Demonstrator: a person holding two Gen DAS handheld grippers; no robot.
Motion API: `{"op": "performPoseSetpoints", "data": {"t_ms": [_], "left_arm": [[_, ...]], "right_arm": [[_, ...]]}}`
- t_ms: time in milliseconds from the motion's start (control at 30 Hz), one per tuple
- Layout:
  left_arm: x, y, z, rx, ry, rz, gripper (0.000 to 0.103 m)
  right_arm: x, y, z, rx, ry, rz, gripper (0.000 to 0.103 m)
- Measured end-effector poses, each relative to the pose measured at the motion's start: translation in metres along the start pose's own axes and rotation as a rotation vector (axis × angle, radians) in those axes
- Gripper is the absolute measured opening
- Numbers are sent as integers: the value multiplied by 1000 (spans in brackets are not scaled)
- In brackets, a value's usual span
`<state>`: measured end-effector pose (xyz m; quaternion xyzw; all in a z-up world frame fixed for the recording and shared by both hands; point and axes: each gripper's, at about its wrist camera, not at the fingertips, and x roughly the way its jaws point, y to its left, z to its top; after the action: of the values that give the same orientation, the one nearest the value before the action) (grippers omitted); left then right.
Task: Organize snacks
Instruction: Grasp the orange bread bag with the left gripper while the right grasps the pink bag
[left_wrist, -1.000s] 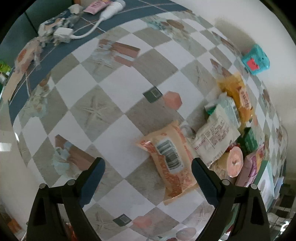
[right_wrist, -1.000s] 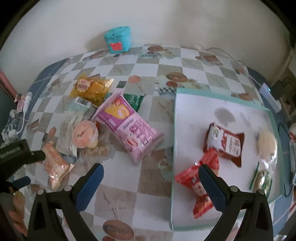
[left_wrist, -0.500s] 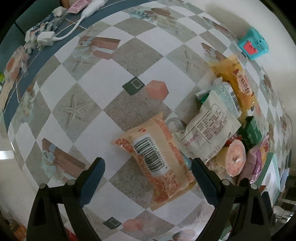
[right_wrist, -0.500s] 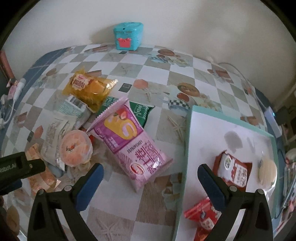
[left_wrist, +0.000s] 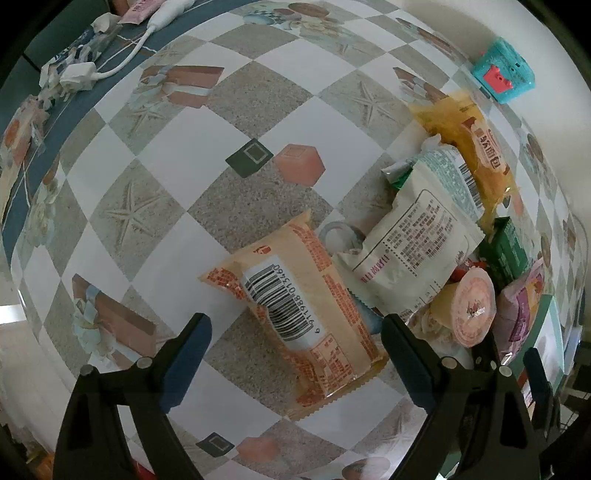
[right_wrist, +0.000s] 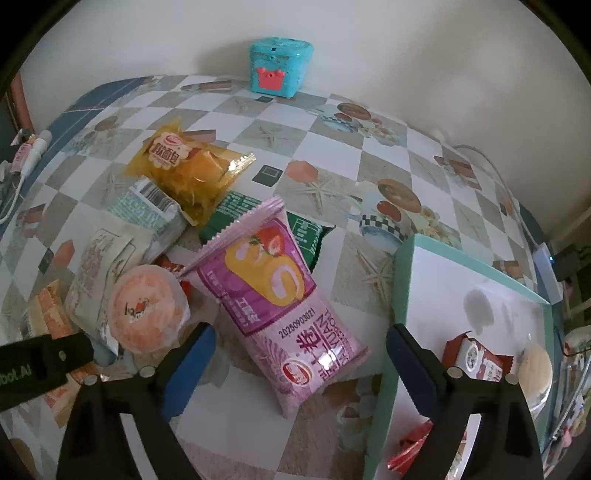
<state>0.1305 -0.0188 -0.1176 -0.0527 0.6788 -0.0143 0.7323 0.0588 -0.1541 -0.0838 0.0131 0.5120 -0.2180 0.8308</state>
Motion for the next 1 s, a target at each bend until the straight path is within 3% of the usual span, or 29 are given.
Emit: {"op": "performPoseSetpoints", "data": {"t_ms": [33,100,167,200,333,367,633,1000], "left_arm": [[0,-1,0,-3,-1,0,93],[-2,1,0,-5,-5,-7,92],[-5,5,1,-2,-9,-9,81],[-8,8,1,-1,-8,-12,81],[-11,10,1,1,-9,-32,67],[-14,11,0,2,-11,-34,61],[-35,18,1,2,-40,-39,45],[-64,36,5,-24,-97,-67,38]], "right_arm": [[1,1,0,-3,2,3,82],[3,2,1,-4,10,12,78],[3,1,0,4,14,18,68],[4,0,0,8,16,25,65],[1,-3,-1,25,14,46,59],[1,-5,-2,33,16,51,59],[-3,-12,-6,80,36,83,56],[-13,-29,-11,153,51,130,53]]}}
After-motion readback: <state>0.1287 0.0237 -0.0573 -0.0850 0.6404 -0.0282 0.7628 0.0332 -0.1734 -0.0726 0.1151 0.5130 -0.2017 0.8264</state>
